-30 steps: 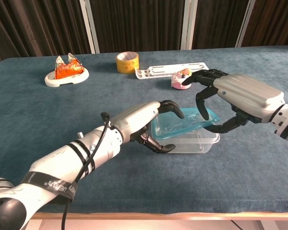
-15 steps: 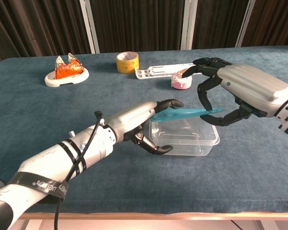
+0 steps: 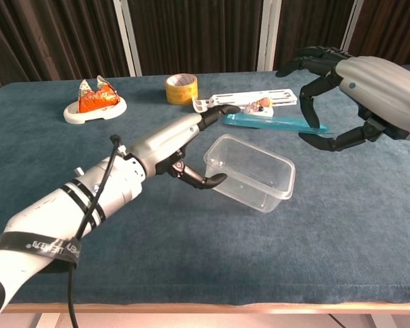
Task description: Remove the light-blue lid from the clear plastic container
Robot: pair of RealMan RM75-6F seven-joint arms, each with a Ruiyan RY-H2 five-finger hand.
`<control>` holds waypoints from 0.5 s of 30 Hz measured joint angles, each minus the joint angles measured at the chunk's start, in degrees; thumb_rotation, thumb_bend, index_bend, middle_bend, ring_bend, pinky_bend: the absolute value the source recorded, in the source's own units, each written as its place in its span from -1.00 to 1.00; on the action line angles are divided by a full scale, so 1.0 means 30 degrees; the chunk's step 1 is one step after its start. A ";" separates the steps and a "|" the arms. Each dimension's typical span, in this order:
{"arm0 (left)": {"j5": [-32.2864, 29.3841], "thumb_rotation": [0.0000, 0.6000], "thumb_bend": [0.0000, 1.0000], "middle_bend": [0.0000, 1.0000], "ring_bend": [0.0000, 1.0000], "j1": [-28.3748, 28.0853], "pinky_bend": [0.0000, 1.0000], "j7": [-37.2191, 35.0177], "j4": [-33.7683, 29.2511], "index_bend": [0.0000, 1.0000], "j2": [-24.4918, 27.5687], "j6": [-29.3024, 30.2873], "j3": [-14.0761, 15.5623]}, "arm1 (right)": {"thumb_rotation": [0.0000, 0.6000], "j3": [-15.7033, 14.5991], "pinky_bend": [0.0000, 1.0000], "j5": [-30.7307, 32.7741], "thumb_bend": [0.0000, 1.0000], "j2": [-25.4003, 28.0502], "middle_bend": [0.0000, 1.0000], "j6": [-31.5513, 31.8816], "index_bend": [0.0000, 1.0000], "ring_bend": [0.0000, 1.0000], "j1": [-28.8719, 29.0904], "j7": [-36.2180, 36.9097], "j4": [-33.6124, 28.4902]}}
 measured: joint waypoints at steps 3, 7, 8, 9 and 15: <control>-0.0164 1.00 -0.36 -1.00 -1.00 0.0117 -1.00 -0.0064 -0.0158 -1.00 0.0366 0.0134 -0.0251 | 1.00 0.0054 -0.84 0.0046 0.31 0.0423 -0.43 0.0064 0.63 -0.88 -0.0061 -0.0054 -0.0229; -0.0458 1.00 -0.36 -1.00 -1.00 0.0295 -1.00 -0.0111 -0.0348 -1.00 0.0856 0.0272 -0.0508 | 1.00 0.0163 -0.84 0.0106 0.31 0.0893 -0.43 0.0269 0.63 -0.88 -0.0178 -0.0294 -0.0341; -0.0510 1.00 -0.36 -1.00 -1.00 0.0366 -1.00 -0.0112 -0.0391 -1.00 0.1030 0.0336 -0.0549 | 1.00 0.0214 -0.84 0.0155 0.31 0.1028 -0.43 0.0321 0.63 -0.88 -0.0217 -0.0346 -0.0328; -0.0541 1.00 -0.36 -1.00 -1.00 0.0430 -1.00 -0.0105 -0.0424 -1.00 0.1176 0.0392 -0.0566 | 1.00 0.0259 -0.84 0.0214 0.31 0.1134 -0.43 0.0352 0.63 -0.88 -0.0250 -0.0380 -0.0292; -0.0808 1.00 -0.36 -1.00 -1.00 0.1246 -1.00 -0.0111 -0.0932 -1.00 0.2467 0.0894 -0.0487 | 1.00 0.0429 -0.84 0.0851 0.31 0.1443 -0.43 0.0167 0.63 -0.88 -0.0477 -0.0559 0.0881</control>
